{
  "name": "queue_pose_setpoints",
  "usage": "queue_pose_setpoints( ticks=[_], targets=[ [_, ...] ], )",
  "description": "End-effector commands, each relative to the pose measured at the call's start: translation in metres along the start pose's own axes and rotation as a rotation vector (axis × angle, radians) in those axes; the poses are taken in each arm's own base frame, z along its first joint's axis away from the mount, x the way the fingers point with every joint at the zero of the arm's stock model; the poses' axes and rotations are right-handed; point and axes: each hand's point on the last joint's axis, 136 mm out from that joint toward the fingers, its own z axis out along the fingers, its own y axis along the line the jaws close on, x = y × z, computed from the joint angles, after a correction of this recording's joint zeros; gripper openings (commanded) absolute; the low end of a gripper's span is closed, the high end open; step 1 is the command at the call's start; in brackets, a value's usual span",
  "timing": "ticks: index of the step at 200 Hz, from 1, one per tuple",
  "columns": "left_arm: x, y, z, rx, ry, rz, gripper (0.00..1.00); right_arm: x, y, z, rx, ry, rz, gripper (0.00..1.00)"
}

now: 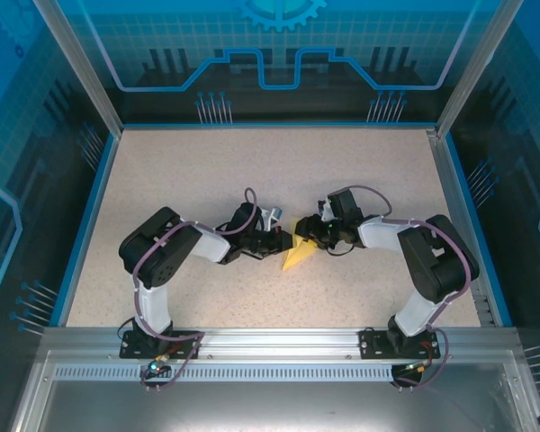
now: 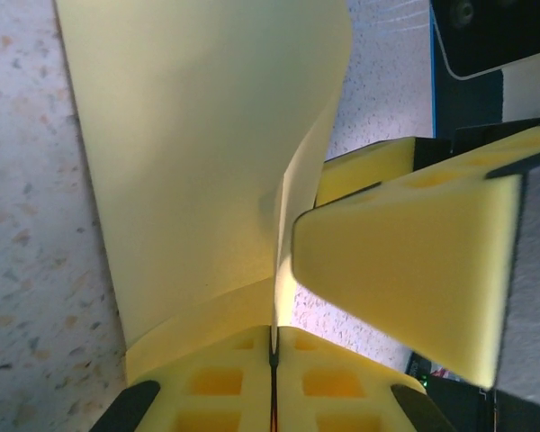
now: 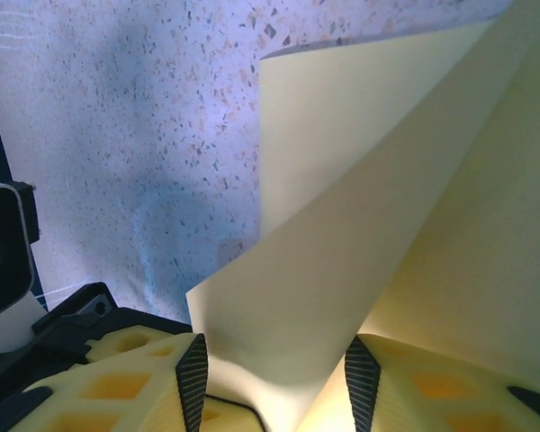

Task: Fold a paper plane with a square sheet of paper (pick it up from the middle)
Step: Fourth fold the wing at the center of the table.

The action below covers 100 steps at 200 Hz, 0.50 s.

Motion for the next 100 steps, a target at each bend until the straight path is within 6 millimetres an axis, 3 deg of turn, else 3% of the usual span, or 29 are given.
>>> queue_pose_setpoints(
  ticks=[1,100],
  targets=[
    [0.0,-0.007,0.008,0.045,0.027,0.038,0.09,0.001,-0.008,0.003,0.038,0.024,0.014,0.46],
    [0.01,-0.008,-0.007,0.038,0.024,0.046,0.35,0.004,-0.035,0.007,0.155,0.025,0.096,0.4]
  ],
)
